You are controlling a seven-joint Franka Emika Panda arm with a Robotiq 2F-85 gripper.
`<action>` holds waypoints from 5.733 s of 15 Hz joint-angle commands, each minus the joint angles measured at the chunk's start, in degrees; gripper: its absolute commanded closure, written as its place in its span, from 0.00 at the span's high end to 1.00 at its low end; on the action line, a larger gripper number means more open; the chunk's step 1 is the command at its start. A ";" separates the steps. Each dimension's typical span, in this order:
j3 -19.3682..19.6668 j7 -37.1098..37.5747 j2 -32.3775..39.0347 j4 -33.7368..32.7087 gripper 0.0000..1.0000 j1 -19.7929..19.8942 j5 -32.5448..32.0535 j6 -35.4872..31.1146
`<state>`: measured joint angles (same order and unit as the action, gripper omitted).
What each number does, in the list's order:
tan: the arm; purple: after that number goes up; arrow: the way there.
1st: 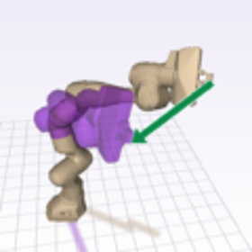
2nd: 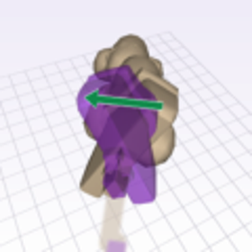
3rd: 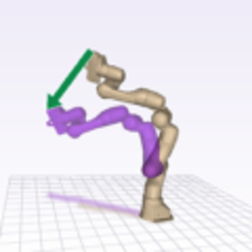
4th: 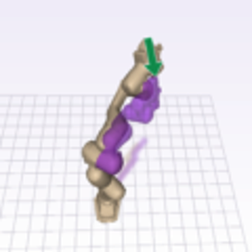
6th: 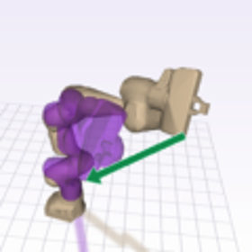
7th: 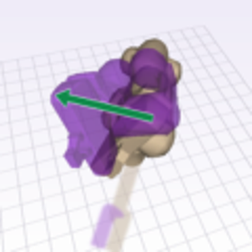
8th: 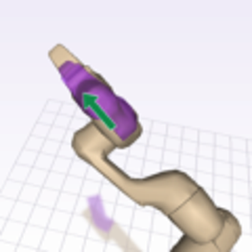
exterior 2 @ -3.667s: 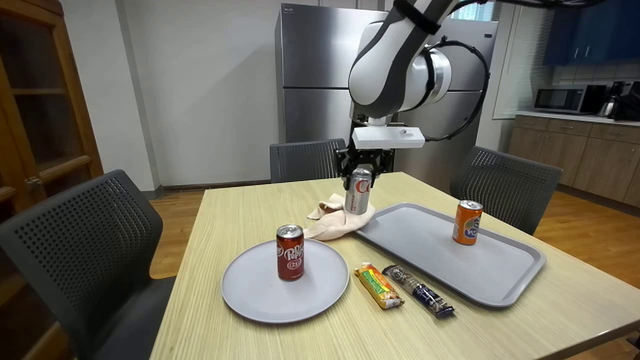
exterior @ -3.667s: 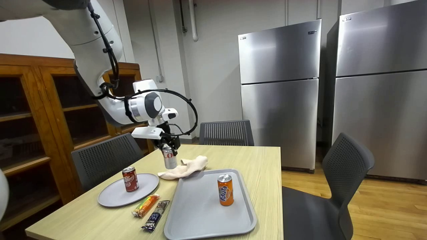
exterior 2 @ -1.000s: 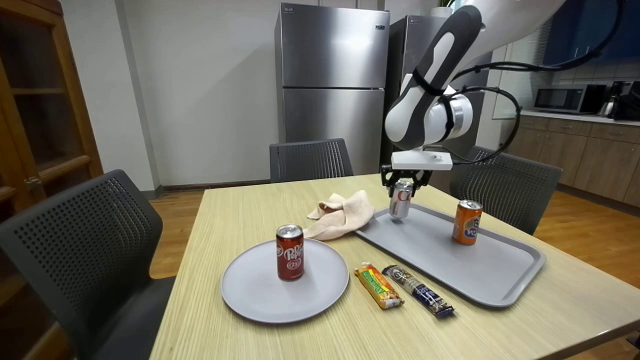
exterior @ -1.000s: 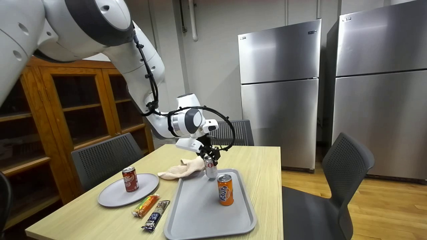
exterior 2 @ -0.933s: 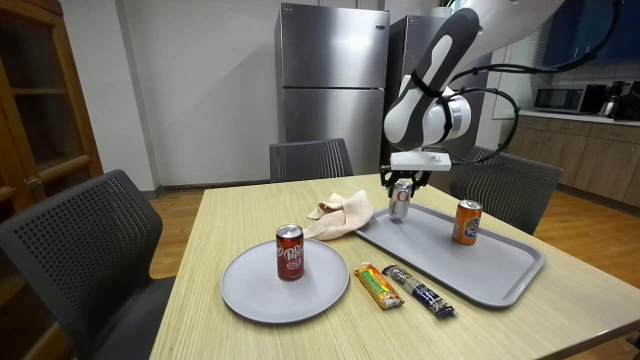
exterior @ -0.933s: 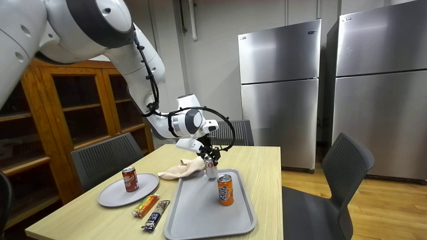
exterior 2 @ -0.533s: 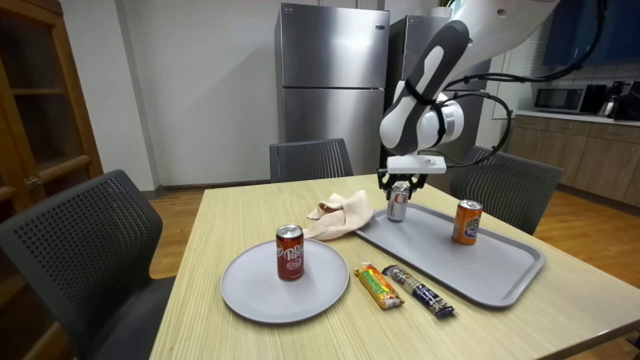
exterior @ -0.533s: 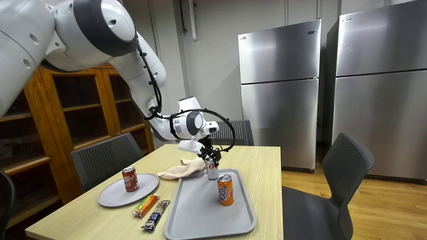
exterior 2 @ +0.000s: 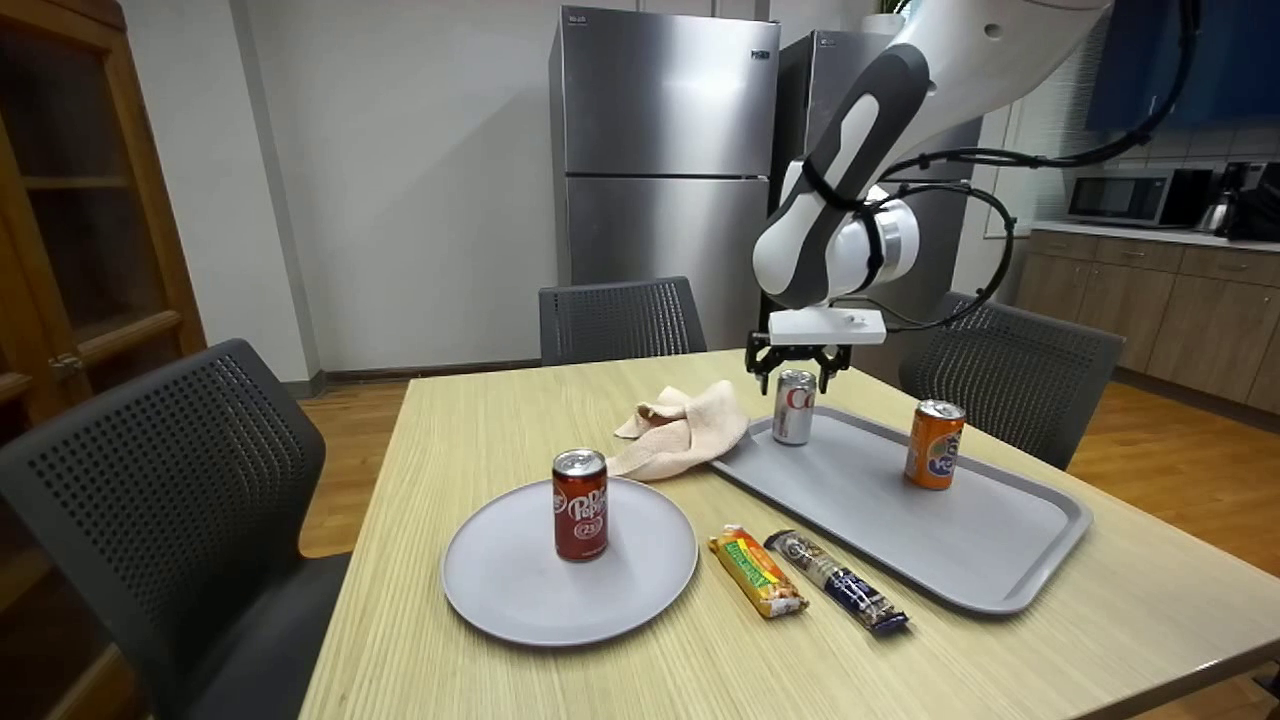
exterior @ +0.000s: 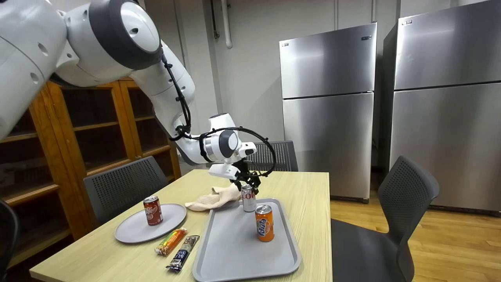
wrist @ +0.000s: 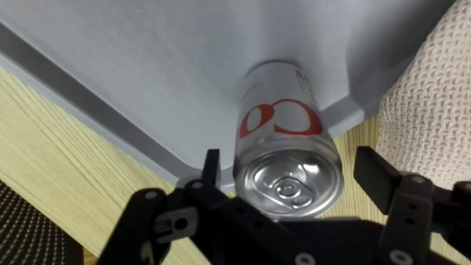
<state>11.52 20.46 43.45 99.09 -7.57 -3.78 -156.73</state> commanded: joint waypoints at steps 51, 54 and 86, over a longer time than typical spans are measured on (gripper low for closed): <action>-18.90 -9.18 -21.75 20.12 1.00 -14.46 -10.35 7.14; -18.98 -9.30 -20.36 19.66 1.00 -14.74 -10.35 7.69; -18.38 -10.17 -5.24 3.70 1.00 -15.48 -9.14 14.14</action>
<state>-6.91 12.08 37.02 105.70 -22.69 -13.51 -145.41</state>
